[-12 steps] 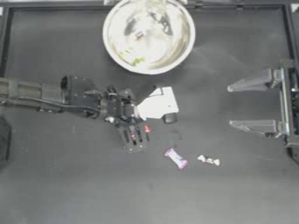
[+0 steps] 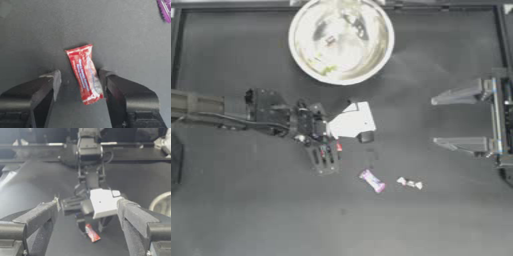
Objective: Put candies in bowl
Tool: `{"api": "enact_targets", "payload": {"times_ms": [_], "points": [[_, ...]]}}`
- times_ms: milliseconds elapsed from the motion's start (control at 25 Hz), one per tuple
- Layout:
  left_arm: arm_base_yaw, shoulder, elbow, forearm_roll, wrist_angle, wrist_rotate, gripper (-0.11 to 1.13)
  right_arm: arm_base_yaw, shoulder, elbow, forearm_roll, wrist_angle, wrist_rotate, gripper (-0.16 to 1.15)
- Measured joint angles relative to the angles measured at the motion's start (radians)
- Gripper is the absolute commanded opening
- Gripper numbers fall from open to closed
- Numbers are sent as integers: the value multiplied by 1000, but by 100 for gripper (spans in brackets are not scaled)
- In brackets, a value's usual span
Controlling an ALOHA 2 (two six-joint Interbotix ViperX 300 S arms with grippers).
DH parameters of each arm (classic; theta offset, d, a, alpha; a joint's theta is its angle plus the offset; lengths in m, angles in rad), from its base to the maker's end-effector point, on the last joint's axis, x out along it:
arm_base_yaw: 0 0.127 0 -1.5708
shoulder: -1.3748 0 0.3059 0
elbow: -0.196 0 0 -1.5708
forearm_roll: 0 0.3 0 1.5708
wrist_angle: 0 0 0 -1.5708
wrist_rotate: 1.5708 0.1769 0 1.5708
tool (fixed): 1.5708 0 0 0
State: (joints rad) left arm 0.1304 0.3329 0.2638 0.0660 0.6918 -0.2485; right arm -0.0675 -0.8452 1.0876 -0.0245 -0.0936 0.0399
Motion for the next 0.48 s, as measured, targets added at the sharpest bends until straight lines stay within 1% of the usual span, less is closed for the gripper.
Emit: {"api": "enact_targets", "payload": {"times_ms": [160, 240, 320, 480], "points": [[0, 6, -9, 2, 2, 2, 84, 3, 2, 0, 2, -3, 0, 98], [0, 8, -11, 0, 3, 2, 79, 8, 2, 0, 0, -2, 0, 98], [0, 8, -11, -3, 6, 2, 71, 9, 0, 0, 2, -3, 0, 98], [-2, 8, -12, -11, 25, 3, 43, 12, 2, 0, 2, -3, 0, 98]]}}
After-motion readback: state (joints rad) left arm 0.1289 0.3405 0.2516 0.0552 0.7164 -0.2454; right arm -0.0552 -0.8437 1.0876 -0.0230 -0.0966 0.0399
